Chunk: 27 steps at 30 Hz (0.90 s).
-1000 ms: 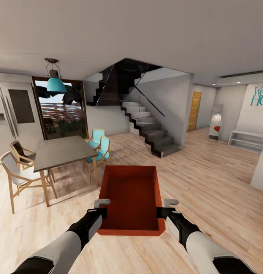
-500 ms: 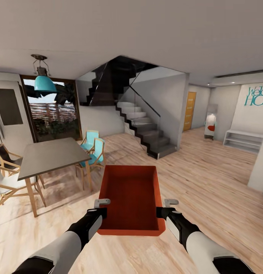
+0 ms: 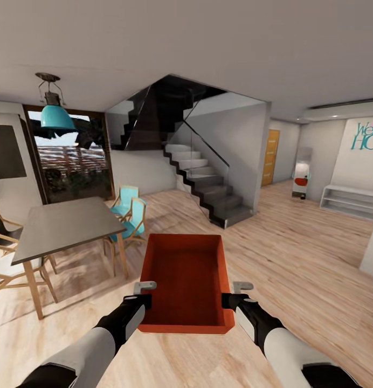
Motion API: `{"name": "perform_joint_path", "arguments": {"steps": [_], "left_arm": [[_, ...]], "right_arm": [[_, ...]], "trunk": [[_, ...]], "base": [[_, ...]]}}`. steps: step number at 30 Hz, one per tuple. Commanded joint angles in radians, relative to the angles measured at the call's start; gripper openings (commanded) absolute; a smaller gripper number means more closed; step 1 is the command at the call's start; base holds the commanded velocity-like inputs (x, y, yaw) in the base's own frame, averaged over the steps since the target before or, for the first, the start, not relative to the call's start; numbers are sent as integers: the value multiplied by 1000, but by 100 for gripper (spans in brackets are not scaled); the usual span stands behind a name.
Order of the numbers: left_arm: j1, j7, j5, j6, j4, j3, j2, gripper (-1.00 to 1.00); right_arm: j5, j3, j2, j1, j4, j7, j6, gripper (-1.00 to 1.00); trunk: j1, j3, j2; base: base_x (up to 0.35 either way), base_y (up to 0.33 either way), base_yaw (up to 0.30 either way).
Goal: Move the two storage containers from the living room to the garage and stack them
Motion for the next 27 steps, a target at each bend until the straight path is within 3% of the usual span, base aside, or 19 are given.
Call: {"name": "perform_joint_path", "arguments": {"steps": [1,7,27], "left_arm": [[1,9,33,4,1,-14,1,-100],[1,9,33,4,-1,-15,1,-100],[1,9,33,5,-2,-14,1,-100]], "right_arm": [[7,-16,-1,-1,-5,-1,-4,-100],[7,-16,-1,-1,-5,-1,0,-100],[8,-16,0,-1,-5,-1,1,-100]], "trunk": [[1,0,-1],[1,0,-1],[1,10,-1]], "base": [[323,0,-8],[323,0,-158],[323,0,-279]]}}
